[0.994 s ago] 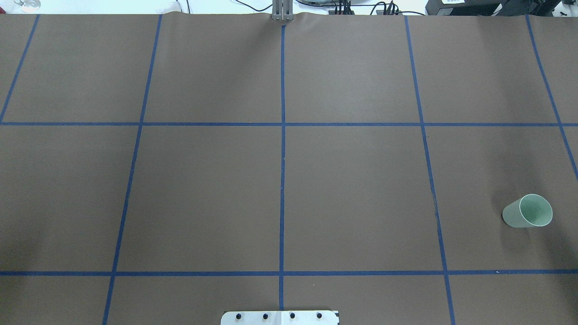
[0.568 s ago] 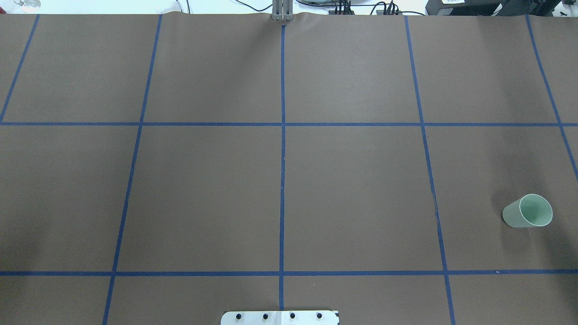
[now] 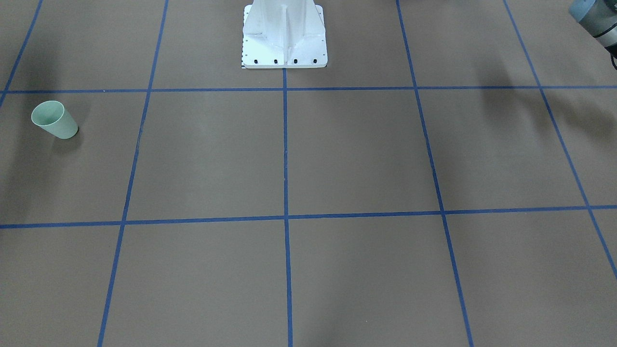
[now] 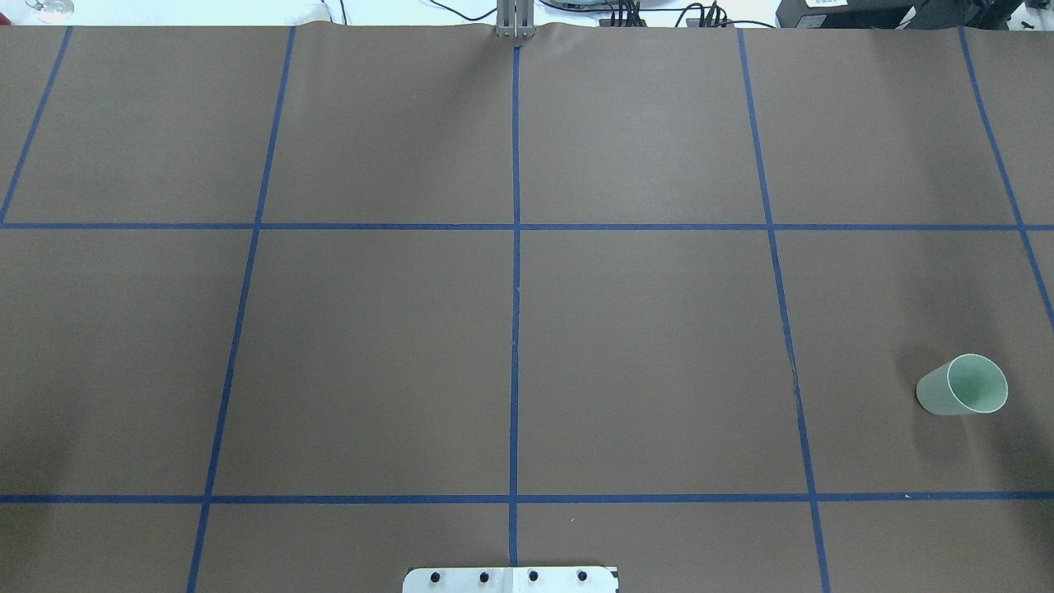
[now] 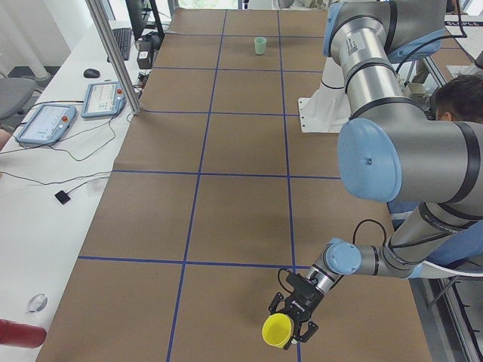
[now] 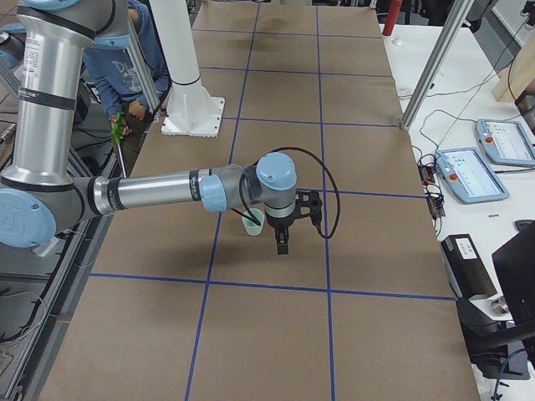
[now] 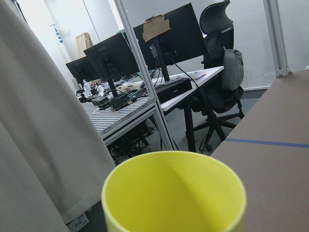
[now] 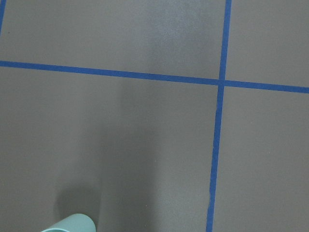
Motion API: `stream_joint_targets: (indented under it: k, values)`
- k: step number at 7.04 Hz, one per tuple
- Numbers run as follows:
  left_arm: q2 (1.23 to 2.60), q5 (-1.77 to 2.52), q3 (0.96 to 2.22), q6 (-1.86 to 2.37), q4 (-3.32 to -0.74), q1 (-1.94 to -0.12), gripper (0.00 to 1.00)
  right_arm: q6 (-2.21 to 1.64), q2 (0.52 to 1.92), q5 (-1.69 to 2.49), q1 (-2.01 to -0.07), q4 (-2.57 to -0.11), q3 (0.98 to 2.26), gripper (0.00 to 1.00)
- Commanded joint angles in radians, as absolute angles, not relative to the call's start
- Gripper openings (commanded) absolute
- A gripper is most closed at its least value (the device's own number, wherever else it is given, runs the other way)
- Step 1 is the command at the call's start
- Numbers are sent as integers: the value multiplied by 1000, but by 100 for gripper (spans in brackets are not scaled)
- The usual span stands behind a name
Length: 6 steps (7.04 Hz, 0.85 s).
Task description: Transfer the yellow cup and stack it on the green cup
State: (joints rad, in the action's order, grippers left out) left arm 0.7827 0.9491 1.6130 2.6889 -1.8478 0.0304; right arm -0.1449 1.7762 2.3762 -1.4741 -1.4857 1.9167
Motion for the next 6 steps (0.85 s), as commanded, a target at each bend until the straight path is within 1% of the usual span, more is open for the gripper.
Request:
stream_joint_targets:
  k: [1,3,4,5,6]
  values:
    - [972,953,1617,2645,-1642,-177,6,-146,1775,2388,-1474,-1485,1916,100]
    - [986,902,1632,2411,-1637,-341,5,-144,1775,2390,-1474,-1485,1917,100]
    - [994,784,1693,2319,-1682,-354,5,-146,1773,2388,-1474,-1485,1914,100]
    - [1044,732,1751,2127,-1766,-380,5,-146,1769,2388,-1471,-1485,1911,100]
    - [1228,689,1743,1885,-1896,-475,5,-144,1747,2382,-1448,-1486,1908,100]
